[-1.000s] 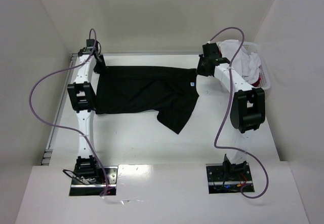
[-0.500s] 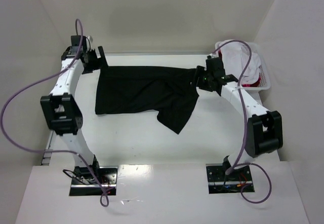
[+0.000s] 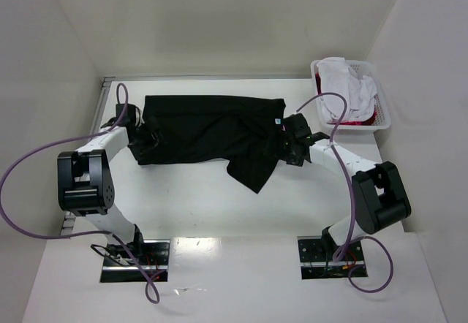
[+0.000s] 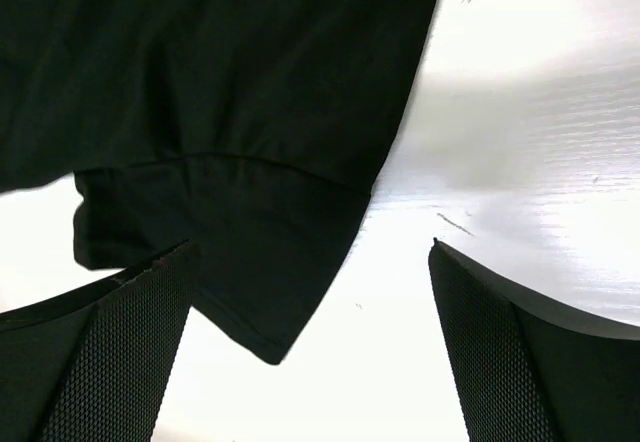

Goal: Fold and stack the t-shirts
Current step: Grap the side of the flattened tshirt closest away from the robot with both arms

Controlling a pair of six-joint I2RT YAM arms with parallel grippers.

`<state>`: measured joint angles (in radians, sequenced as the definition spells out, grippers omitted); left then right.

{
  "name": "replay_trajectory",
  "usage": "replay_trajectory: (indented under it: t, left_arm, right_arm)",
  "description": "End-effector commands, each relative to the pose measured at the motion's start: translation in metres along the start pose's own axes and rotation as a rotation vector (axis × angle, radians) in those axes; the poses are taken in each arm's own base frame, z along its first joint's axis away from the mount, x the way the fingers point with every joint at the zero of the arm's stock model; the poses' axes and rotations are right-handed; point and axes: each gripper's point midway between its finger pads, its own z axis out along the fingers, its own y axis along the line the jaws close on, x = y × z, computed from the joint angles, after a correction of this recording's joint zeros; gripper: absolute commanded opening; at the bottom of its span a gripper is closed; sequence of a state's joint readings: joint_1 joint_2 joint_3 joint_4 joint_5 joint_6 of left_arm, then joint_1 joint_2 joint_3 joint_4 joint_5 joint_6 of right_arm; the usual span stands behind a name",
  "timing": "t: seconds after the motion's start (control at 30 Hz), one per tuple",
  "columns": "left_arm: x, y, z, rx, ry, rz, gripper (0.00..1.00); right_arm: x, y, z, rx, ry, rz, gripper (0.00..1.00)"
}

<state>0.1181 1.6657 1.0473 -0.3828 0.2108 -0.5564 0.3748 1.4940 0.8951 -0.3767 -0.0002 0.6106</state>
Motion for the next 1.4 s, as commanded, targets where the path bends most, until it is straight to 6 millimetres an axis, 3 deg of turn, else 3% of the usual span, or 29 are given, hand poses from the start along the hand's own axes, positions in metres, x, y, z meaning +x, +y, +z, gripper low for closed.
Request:
replay_trajectory:
  t: [0.0,0.1,0.2,0.33,0.5,0.7,0.83,1.0,1.13,1.27,1.37]
  left_arm:
    - [-0.027,-0.024,-0.01,0.111,-0.113,-0.041,0.97]
    - [-0.027,-0.025,-0.012,0.116,-0.121,-0.047,0.96]
    - [-0.03,-0.026,-0.015,0.114,-0.136,-0.045,0.95]
    - [-0.039,-0.012,-0.026,0.1,-0.2,-0.101,0.95]
    - [-0.052,-0.01,-0.053,0.132,-0.319,-0.151,0.95]
    - [-0.057,-0.009,-0.062,0.142,-0.324,-0.15,0.95]
    - [-0.06,0.0,-0.067,0.15,-0.358,-0.176,0.95]
    - [-0.06,0.006,-0.067,0.151,-0.352,-0.193,0.95]
    - [-0.06,0.009,-0.067,0.164,-0.351,-0.211,0.95]
    - [-0.063,0.007,-0.065,0.177,-0.353,-0.206,0.95]
    - [-0.055,0.01,-0.053,0.182,-0.311,-0.213,0.95]
  right_arm:
    - [-0.031,0.009,-0.008,-0.016,-0.132,0.065,0.98]
    - [-0.028,-0.001,0.006,0.035,-0.125,0.065,0.91]
    - [-0.032,0.002,0.021,0.049,-0.108,0.064,0.86]
    - [-0.028,-0.001,0.036,0.084,-0.064,0.061,0.79]
    - [-0.032,-0.003,0.034,0.102,-0.079,0.052,0.71]
    - [-0.03,-0.005,0.048,0.128,-0.045,0.031,0.54]
    - [-0.024,-0.008,0.054,0.134,-0.023,0.03,0.5]
    - [-0.022,-0.01,0.058,0.144,-0.009,0.02,0.38]
    - [-0.015,-0.017,0.061,0.175,0.016,0.017,0.15]
    - [-0.017,-0.023,0.052,0.203,-0.004,0.015,0.07]
    - [-0.011,-0.027,0.044,0.203,-0.008,0.038,0.07]
